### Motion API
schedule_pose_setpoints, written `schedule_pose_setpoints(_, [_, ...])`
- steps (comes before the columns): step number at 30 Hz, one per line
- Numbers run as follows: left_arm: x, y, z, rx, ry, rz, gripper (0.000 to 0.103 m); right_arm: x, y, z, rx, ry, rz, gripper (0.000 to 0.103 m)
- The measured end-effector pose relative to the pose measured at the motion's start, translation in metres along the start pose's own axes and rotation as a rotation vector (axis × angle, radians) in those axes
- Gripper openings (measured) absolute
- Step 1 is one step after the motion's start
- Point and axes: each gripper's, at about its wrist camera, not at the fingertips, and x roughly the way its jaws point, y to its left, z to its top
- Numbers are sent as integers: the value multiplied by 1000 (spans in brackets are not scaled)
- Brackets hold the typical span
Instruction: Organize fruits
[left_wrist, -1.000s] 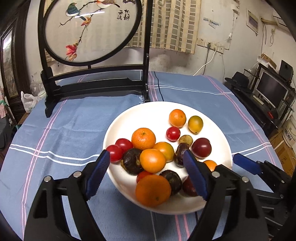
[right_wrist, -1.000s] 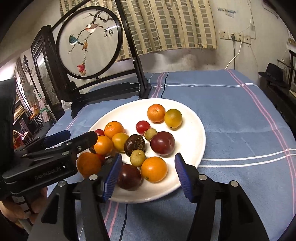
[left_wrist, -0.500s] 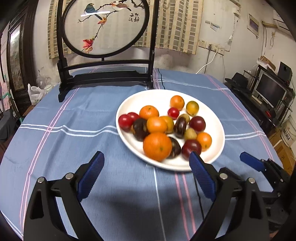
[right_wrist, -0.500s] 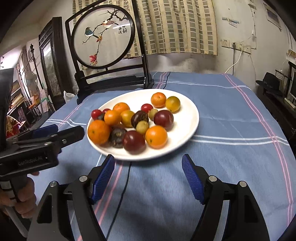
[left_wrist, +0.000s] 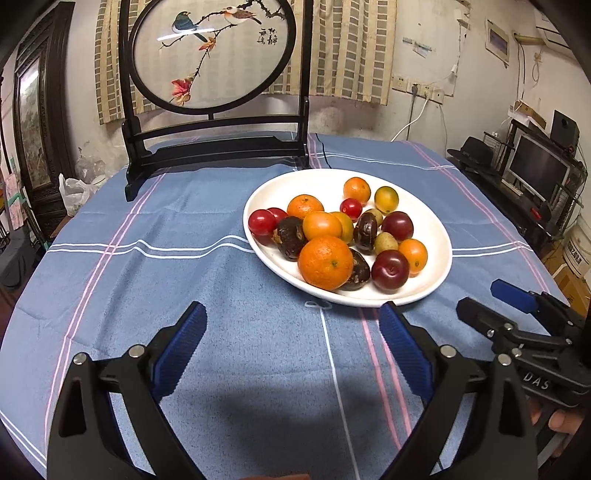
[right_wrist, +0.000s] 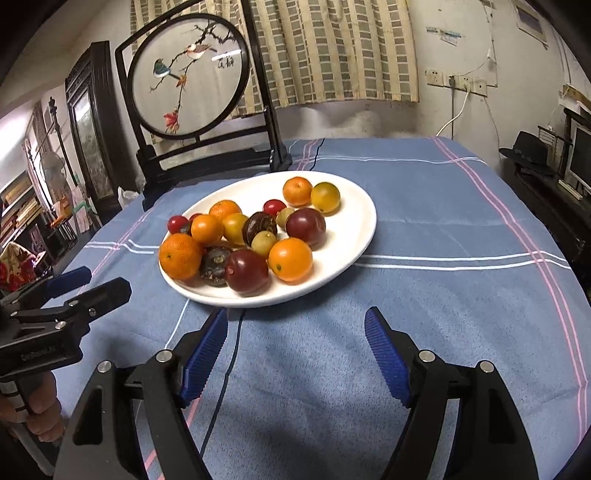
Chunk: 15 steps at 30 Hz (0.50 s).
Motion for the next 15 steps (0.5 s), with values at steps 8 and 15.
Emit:
schedule_pose_setpoints(8, [0,-1,-1,10,6,-2,95,-1,16,-4,-70,20,-4,88])
schedule_pose_setpoints(15, [4,-1,-3,8,20,-9,95,9,18,-9,-88,90,-28,91])
